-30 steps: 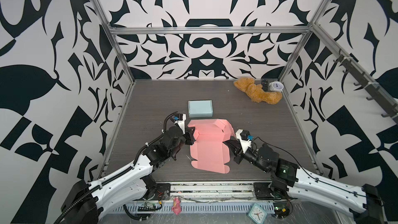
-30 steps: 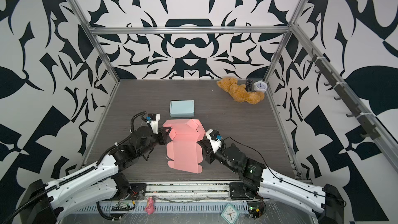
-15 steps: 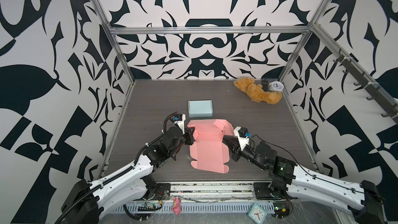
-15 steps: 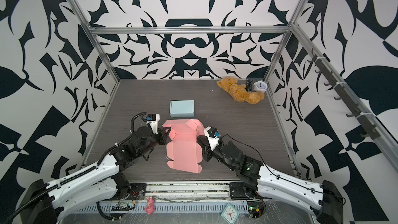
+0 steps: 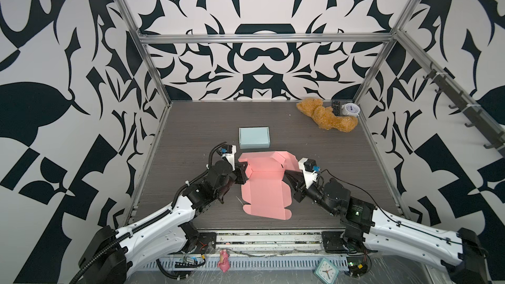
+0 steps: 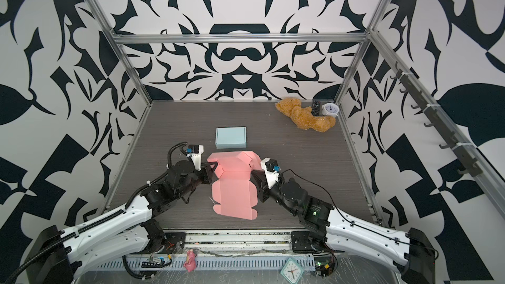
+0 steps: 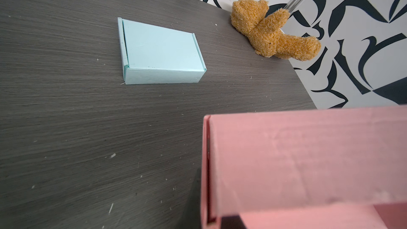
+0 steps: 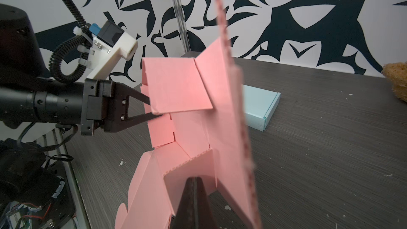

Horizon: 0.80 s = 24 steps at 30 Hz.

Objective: Fold the paper box

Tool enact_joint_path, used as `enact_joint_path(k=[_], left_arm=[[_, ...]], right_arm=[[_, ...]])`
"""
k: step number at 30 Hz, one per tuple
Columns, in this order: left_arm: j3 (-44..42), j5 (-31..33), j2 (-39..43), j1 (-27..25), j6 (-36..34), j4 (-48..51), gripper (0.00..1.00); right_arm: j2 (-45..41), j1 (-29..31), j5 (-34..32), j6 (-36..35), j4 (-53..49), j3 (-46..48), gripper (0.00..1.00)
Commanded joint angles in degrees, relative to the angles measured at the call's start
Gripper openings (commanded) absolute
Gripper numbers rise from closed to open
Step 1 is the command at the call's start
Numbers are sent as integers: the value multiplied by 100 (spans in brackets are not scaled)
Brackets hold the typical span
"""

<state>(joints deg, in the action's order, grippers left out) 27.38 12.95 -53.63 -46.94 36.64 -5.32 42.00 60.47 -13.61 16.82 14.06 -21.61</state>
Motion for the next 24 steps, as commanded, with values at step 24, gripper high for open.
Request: enact_joint_path(k=[24], left_arm=[[-168, -260, -273, 361, -219, -222, 3]], right_arm=[[-360, 27, 103, -483, -1500, -920, 8]])
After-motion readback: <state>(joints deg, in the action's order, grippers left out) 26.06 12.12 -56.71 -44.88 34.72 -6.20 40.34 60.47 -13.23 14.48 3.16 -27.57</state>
